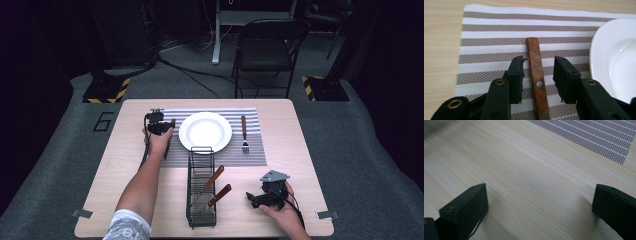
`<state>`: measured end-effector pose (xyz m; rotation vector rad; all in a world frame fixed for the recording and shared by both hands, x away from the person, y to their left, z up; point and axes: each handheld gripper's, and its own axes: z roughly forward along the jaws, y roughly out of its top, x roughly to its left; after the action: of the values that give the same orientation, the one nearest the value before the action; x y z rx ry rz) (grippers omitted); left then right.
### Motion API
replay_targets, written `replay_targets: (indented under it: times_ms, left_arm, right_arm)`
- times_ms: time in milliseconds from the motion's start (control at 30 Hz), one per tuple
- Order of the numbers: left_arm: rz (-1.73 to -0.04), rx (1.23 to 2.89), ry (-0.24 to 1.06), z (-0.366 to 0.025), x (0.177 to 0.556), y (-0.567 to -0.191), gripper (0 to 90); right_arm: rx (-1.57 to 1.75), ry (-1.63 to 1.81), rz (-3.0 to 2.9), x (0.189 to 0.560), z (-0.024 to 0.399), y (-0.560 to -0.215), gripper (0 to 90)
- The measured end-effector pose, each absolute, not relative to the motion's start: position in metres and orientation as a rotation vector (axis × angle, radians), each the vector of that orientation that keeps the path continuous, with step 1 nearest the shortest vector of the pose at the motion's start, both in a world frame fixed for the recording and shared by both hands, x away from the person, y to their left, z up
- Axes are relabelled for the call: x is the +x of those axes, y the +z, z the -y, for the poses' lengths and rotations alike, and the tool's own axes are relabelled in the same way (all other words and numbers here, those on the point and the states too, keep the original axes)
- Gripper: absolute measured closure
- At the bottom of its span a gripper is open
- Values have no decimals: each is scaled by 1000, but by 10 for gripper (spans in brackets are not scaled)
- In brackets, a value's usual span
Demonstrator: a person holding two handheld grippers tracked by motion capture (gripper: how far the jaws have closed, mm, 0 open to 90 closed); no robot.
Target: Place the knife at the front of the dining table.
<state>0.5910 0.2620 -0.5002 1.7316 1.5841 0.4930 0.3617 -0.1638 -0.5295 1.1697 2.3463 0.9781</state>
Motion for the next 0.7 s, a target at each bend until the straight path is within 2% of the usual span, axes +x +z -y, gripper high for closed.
replay_targets:
  times_ms: [267, 500, 700]
  left_arm:
    - [-1558, 1700, 459, -273, 564, -503, 617]
    - [-1511, 1839, 494, -263, 543, -515, 609]
    - [-1525, 1810, 520, -260, 540, -518, 610]
  right_arm:
    - [1169, 978, -2347, 362, 164, -529, 0]
    - [1169, 978, -2346, 362, 164, -529, 0]
    - [1170, 978, -2346, 362, 164, -529, 0]
